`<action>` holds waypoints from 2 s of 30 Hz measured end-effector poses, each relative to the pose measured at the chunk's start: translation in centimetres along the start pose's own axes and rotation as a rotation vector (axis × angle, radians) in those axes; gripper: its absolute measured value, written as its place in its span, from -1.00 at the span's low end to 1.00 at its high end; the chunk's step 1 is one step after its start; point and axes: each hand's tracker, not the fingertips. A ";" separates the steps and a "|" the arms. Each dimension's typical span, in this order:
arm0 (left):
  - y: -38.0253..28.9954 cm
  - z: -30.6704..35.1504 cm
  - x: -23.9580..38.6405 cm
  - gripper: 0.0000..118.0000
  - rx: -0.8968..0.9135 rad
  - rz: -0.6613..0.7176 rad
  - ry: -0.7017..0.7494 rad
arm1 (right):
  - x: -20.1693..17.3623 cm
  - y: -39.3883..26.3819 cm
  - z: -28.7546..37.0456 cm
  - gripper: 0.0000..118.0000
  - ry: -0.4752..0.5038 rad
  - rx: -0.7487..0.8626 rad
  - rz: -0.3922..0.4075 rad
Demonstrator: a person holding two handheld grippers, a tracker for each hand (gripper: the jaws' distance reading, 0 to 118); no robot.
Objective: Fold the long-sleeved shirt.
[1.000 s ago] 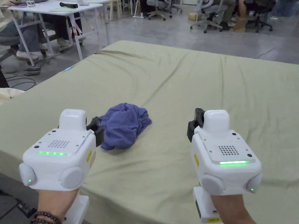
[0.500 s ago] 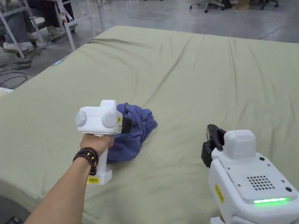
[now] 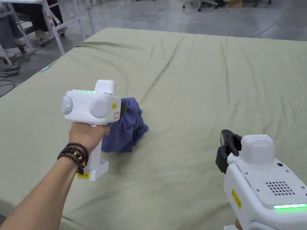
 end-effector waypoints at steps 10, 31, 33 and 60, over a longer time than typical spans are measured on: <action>0.2 7.8 26.7 -0.86 0.119 -0.155 -0.380 | 10.5 2.2 10.8 -1.00 -0.224 0.123 -0.088; -11.1 9.1 35.9 1.00 0.152 -0.126 -0.373 | 21.1 -0.6 17.6 -1.00 -0.426 -0.057 -0.152; -12.9 12.6 32.9 1.00 0.236 -0.097 -0.320 | 20.5 -0.8 17.5 -1.00 -0.420 -0.062 -0.146; -9.5 -1.8 31.2 0.82 -0.104 -0.136 -0.282 | 19.1 -3.7 16.5 -1.00 -0.414 -0.173 -0.121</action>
